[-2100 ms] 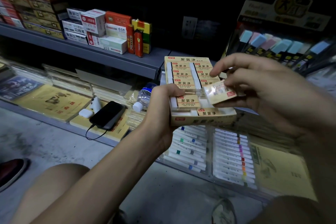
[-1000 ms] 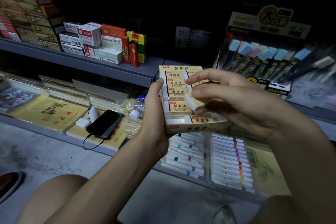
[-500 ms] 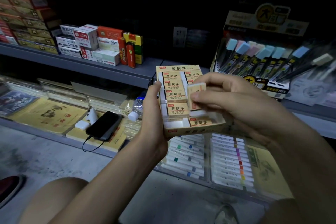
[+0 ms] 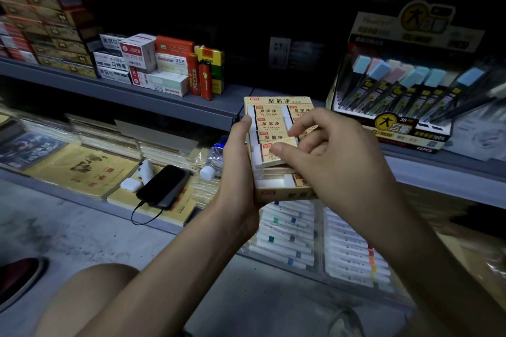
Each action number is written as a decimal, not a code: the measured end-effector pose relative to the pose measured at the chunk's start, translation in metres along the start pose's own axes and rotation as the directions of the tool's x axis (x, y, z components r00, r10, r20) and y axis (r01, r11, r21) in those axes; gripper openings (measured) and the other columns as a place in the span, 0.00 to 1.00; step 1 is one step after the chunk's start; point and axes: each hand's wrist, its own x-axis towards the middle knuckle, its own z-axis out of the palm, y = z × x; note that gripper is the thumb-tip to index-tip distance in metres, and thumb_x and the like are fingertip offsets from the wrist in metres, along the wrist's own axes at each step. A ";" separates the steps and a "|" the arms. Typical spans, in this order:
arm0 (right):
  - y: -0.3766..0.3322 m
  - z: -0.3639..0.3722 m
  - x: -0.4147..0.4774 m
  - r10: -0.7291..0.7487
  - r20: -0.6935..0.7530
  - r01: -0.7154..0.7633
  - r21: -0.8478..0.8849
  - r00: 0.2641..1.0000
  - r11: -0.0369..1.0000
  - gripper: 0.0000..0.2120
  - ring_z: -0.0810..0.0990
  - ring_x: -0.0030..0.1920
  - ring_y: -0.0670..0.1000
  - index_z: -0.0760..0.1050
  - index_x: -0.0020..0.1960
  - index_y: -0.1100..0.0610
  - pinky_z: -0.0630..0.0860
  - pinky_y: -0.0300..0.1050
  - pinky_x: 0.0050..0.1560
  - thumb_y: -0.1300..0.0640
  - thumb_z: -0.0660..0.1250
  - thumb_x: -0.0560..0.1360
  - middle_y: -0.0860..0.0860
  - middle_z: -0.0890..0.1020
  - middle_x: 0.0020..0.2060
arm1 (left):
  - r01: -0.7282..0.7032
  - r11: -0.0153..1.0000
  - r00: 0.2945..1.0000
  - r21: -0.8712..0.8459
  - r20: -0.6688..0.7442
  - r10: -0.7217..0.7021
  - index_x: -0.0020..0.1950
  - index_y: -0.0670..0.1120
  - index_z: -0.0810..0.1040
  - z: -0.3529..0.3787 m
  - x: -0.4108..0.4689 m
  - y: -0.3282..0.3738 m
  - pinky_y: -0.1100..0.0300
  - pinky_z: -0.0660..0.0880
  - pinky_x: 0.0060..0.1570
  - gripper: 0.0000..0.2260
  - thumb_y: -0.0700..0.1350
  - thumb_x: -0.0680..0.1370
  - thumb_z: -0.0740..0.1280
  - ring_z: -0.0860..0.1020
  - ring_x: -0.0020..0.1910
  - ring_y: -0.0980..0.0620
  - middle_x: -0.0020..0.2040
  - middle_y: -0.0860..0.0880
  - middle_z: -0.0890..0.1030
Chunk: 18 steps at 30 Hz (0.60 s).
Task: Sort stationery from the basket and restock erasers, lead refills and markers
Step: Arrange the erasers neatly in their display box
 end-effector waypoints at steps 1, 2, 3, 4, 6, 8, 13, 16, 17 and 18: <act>-0.001 0.000 0.000 -0.003 0.006 0.004 -0.040 1.000 0.999 0.12 0.79 0.32 0.41 0.77 0.47 0.46 0.76 0.43 0.36 0.42 0.77 0.72 0.45 0.81 0.31 | -0.002 1.000 1.000 0.002 -0.002 0.002 0.59 0.50 0.84 0.000 0.000 0.000 0.57 0.82 0.33 0.25 0.62 0.83 0.52 0.87 0.39 0.51 0.48 0.47 0.88; -0.001 0.001 0.000 -0.008 0.016 0.009 -0.083 1.000 0.996 0.13 0.79 0.33 0.42 0.76 0.47 0.46 0.77 0.44 0.37 0.41 0.76 0.72 0.45 0.81 0.31 | -0.004 1.000 1.000 0.002 -0.004 0.004 0.58 0.50 0.85 0.000 0.000 0.001 0.58 0.81 0.33 0.25 0.62 0.83 0.52 0.86 0.39 0.51 0.47 0.47 0.88; -0.001 0.002 0.000 -0.016 0.022 0.018 -0.134 1.000 0.991 0.14 0.80 0.35 0.43 0.75 0.47 0.47 0.77 0.45 0.37 0.40 0.75 0.72 0.45 0.81 0.31 | -0.006 1.000 1.000 0.002 -0.008 0.006 0.57 0.50 0.85 -0.001 0.000 0.000 0.58 0.81 0.32 0.25 0.62 0.83 0.52 0.86 0.38 0.51 0.47 0.47 0.88; -0.001 0.003 -0.001 -0.027 0.020 0.030 -0.178 0.999 0.983 0.14 0.80 0.36 0.44 0.75 0.47 0.47 0.78 0.46 0.38 0.39 0.74 0.73 0.45 0.80 0.31 | -0.008 1.000 1.000 0.001 -0.010 0.008 0.56 0.50 0.86 -0.001 0.000 0.000 0.58 0.81 0.32 0.26 0.62 0.83 0.52 0.86 0.38 0.52 0.47 0.47 0.88; -0.002 0.005 -0.002 -0.042 0.012 0.043 -0.222 0.999 0.974 0.16 0.80 0.36 0.44 0.74 0.45 0.47 0.78 0.46 0.37 0.37 0.73 0.73 0.45 0.80 0.30 | -0.010 1.000 1.000 0.001 -0.009 0.010 0.56 0.50 0.86 -0.001 0.000 0.000 0.59 0.80 0.31 0.26 0.61 0.83 0.52 0.86 0.38 0.52 0.47 0.48 0.88; -0.003 0.001 -0.001 -0.021 0.044 0.030 -0.194 0.999 0.981 0.17 0.80 0.35 0.43 0.75 0.46 0.47 0.78 0.46 0.37 0.35 0.74 0.71 0.44 0.81 0.31 | -0.009 1.000 1.000 -0.010 -0.007 0.009 0.55 0.49 0.86 -0.001 0.000 0.001 0.59 0.81 0.32 0.26 0.62 0.83 0.52 0.86 0.39 0.51 0.47 0.47 0.88; -0.003 -0.009 0.002 -0.015 0.154 0.047 -0.206 0.988 0.977 0.17 0.80 0.34 0.41 0.76 0.45 0.46 0.78 0.44 0.37 0.43 0.81 0.66 0.43 0.81 0.31 | -0.027 1.000 1.000 0.006 -0.011 0.027 0.53 0.50 0.87 -0.002 0.000 0.000 0.58 0.82 0.35 0.26 0.62 0.83 0.52 0.87 0.41 0.50 0.48 0.46 0.88; -0.002 -0.005 0.002 -0.049 0.131 0.081 -0.245 0.990 0.966 0.17 0.81 0.38 0.45 0.75 0.45 0.47 0.80 0.46 0.39 0.43 0.81 0.66 0.43 0.81 0.34 | -0.040 0.999 0.999 0.020 -0.019 0.040 0.52 0.51 0.87 -0.001 0.001 -0.001 0.58 0.82 0.35 0.27 0.63 0.83 0.52 0.87 0.43 0.51 0.48 0.47 0.88; -0.002 -0.006 0.002 -0.060 0.135 0.093 -0.250 0.989 0.964 0.18 0.81 0.38 0.46 0.75 0.45 0.47 0.80 0.46 0.39 0.42 0.81 0.66 0.43 0.81 0.35 | -0.043 0.999 0.999 0.021 -0.021 0.044 0.51 0.51 0.87 0.000 0.001 -0.001 0.57 0.82 0.35 0.27 0.63 0.83 0.52 0.87 0.43 0.50 0.48 0.46 0.88; -0.003 -0.008 0.002 -0.069 0.143 0.103 -0.250 0.987 0.963 0.18 0.80 0.38 0.45 0.75 0.45 0.47 0.79 0.46 0.39 0.41 0.81 0.66 0.43 0.81 0.35 | -0.048 0.999 0.999 0.022 -0.022 0.049 0.49 0.51 0.88 0.000 0.000 -0.001 0.57 0.82 0.36 0.27 0.63 0.83 0.52 0.87 0.42 0.50 0.48 0.46 0.88</act>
